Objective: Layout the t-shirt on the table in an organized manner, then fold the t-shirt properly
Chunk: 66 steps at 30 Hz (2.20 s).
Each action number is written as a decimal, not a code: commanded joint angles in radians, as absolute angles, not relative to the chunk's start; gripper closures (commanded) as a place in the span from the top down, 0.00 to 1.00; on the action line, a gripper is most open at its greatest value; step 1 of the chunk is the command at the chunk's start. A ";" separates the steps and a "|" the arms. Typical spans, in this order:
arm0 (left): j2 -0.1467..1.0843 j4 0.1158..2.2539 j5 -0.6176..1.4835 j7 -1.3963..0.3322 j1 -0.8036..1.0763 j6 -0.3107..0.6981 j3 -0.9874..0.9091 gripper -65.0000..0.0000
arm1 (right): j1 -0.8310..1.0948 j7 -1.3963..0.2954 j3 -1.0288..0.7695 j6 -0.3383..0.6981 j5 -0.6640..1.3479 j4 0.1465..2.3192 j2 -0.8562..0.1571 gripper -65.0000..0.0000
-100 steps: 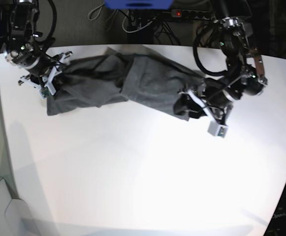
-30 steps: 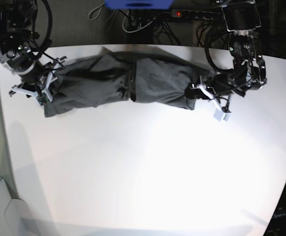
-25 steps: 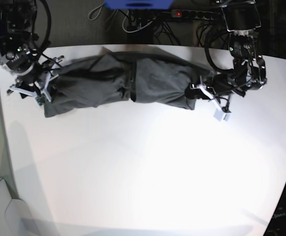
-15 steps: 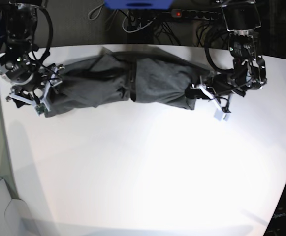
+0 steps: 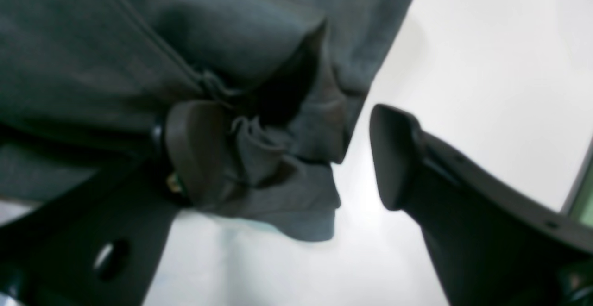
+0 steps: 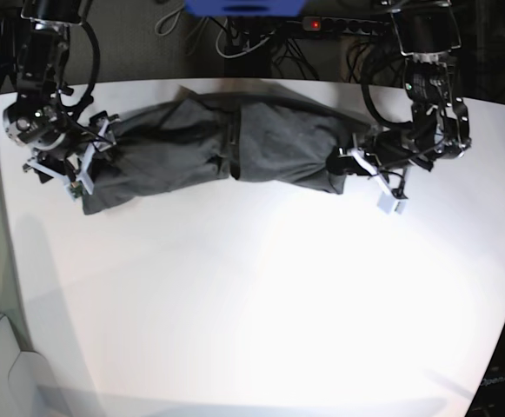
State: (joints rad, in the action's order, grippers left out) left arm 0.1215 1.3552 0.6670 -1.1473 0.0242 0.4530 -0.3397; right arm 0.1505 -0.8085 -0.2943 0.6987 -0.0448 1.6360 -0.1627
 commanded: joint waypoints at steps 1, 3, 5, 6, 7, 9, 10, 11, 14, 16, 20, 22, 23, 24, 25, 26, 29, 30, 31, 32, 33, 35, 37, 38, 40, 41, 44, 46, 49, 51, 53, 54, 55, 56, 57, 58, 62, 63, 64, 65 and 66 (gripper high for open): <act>0.130 1.360 0.618 -1.173 0.024 0.446 -0.341 0.01 | 0.153 -0.823 -0.295 0.698 -0.056 1.641 -0.170 0.65; 0.130 1.360 0.618 -1.173 0.024 0.446 -0.341 0.01 | 0.154 -0.823 -0.292 0.698 -0.054 1.641 -0.170 0.53; 0.130 1.359 0.618 -1.173 0.024 0.446 -0.341 0.01 | 0.157 -0.823 -0.289 0.698 -0.054 1.641 -0.170 0.36; 0.130 1.359 0.618 -1.173 0.024 0.446 -0.341 0.01 | 0.157 -0.823 -0.289 0.698 -0.054 1.641 -0.170 0.29; 0.130 1.359 0.618 -1.173 0.024 0.446 -0.341 0.01 | 0.159 -0.823 -0.288 0.698 -0.054 1.641 -0.170 0.21; 0.130 1.359 0.616 -1.173 0.024 0.446 -0.341 0.01 | 0.162 -0.828 -0.288 0.698 -0.054 1.641 -0.170 0.05; 0.130 1.359 0.616 -1.173 0.024 0.446 -0.341 0.01 | 0.162 -0.831 -0.288 0.698 -0.054 1.641 -0.170 0.00; 0.130 1.359 0.616 -1.173 0.024 0.446 -0.341 0.01 | 0.162 -0.832 -0.288 0.698 -0.054 1.641 -0.170 0.00; 0.130 1.359 0.618 -1.173 0.024 0.446 -0.341 0.01 | 0.162 -0.832 -0.292 0.698 -0.054 1.656 -0.170 0.00; 0.130 1.359 0.618 -1.173 0.024 0.446 -0.341 0.01 | 0.168 -0.834 -0.294 0.698 -0.054 1.705 -0.171 0.00; 0.130 1.359 0.618 -1.173 0.024 0.446 -0.341 0.01 | 0.209 -0.834 -0.292 0.698 -0.054 1.847 -0.171 0.00; 0.130 1.359 0.618 -1.173 0.024 0.446 -0.341 0.01 | 0.229 -0.834 -0.288 0.698 -0.054 1.920 -0.171 0.00; 0.130 1.359 0.618 -1.173 0.024 0.446 -0.341 0.01 | 0.236 -0.834 -0.288 0.698 -0.054 1.952 -0.170 0.00; 0.130 1.359 0.618 -1.173 0.024 0.446 -0.341 0.01 | 0.242 -0.834 -0.286 0.698 -0.054 1.982 -0.166 0.00; 0.130 1.359 0.618 -1.173 0.024 0.446 -0.341 0.01 | 0.246 -0.834 -0.286 0.698 -0.054 1.997 -0.156 0.00; 0.130 1.359 0.618 -1.173 0.024 0.446 -0.341 0.01 | 0.246 -0.834 -0.286 0.698 -0.056 2.000 -0.153 0.00; 0.130 1.359 0.618 -1.173 0.024 0.446 -0.341 0.01 | 0.242 -0.834 -0.289 0.698 -0.059 1.994 -0.153 0.00; 0.130 1.359 0.618 -1.173 0.024 0.446 -0.341 0.01 | 0.242 -0.834 -0.291 0.698 -0.059 1.989 -0.151 0.00; 0.130 1.359 0.618 -1.173 0.024 0.446 -0.341 0.01 | 0.242 -0.834 -0.292 0.698 -0.061 1.982 -0.151 0.00; 0.130 1.359 0.618 -1.173 0.024 0.446 -0.341 0.01 | 0.242 -0.834 -0.292 0.698 -0.061 1.975 -0.151 0.00; 0.130 1.359 0.618 -1.173 0.024 0.446 -0.341 0.01 | 0.245 -0.834 -0.292 0.698 -0.061 1.968 -0.151 0.00; 0.130 1.359 0.618 -1.173 0.024 0.446 -0.341 0.01 | 0.248 -0.835 -0.292 0.698 -0.062 1.959 -0.150 0.00; 0.130 1.359 0.618 -1.173 0.022 0.446 -0.341 0.01 | 0.249 -0.854 -0.292 0.698 -0.062 1.949 -0.151 0.00; 0.130 1.359 0.618 -1.173 0.022 0.446 -0.341 0.01 | 0.252 -0.875 -0.292 0.698 -0.062 1.945 -0.156 0.00; 0.130 1.359 0.618 -1.173 0.022 0.446 -0.341 0.01 | 0.252 -0.915 -0.286 0.698 -0.062 1.943 -0.165 0.02; 0.130 1.359 0.618 -1.173 0.022 0.446 -0.341 0.01 | 0.252 -0.931 -0.285 0.698 -0.062 1.940 -0.171 0.06; 0.128 1.359 0.619 -1.173 0.022 0.446 -0.341 0.01 | 0.251 -0.943 -0.283 0.698 -0.062 1.923 -0.177 0.23; 0.128 1.359 0.619 -1.173 0.022 0.446 -0.341 0.01 | 0.252 -0.943 -0.285 0.698 -0.062 1.923 -0.177 0.38; 0.128 1.359 0.619 -1.173 0.022 0.446 -0.341 0.01 | 0.252 -0.943 -0.286 0.698 -0.062 1.923 -0.179 0.54; 0.128 1.359 0.619 -1.173 0.022 0.446 -0.341 0.01 | 0.252 -0.944 -0.286 0.698 -0.062 1.923 -0.186 0.64; 0.128 1.359 0.619 -1.173 0.022 0.446 -0.341 0.01 | 0.252 -0.946 -0.286 0.698 -0.061 1.925 -0.191 0.71; 0.128 1.359 0.619 -1.173 0.022 0.446 -0.341 0.01 | 0.248 -0.946 -0.286 0.698 -0.059 1.925 -0.191 0.74; 0.128 1.359 0.619 -1.173 0.022 0.446 -0.341 0.01 | 0.245 -0.946 -0.288 0.698 -0.059 1.923 -0.191 0.75; 0.128 1.359 0.619 -1.173 0.022 0.446 -0.341 0.01 | 0.243 -0.947 -0.289 0.698 -0.059 1.923 -0.191 0.76; 0.128 1.359 0.619 -1.173 0.022 0.446 -0.341 0.01 | 0.228 -0.958 -0.286 0.698 -0.059 1.922 -0.191 0.77; 0.128 1.359 0.619 -1.173 0.022 0.446 -0.341 0.01 | 0.209 -0.975 -0.286 0.698 -0.058 1.911 -0.191 0.77; 0.128 1.359 0.619 -1.173 0.022 0.446 -0.341 0.01 | 0.131 -1.052 -0.292 0.698 -0.056 1.799 -0.191 0.77; 0.128 1.359 0.619 -1.173 0.022 0.446 -0.341 0.01 | 0.116 -1.058 -0.292 0.698 -0.056 1.768 -0.191 0.77; 0.128 1.359 0.619 -1.173 0.022 0.446 -0.341 0.01 | 0.104 -1.059 -0.292 0.698 -0.056 1.741 -0.191 0.77; 0.128 1.359 0.619 -1.173 0.022 0.446 -0.341 0.01 | 0.094 -1.059 -0.294 0.698 -0.056 1.718 -0.191 0.77; 0.128 1.359 0.619 -1.173 0.022 0.446 -0.341 0.01 | 0.091 -1.059 -0.294 0.698 -0.056 1.701 -0.191 0.77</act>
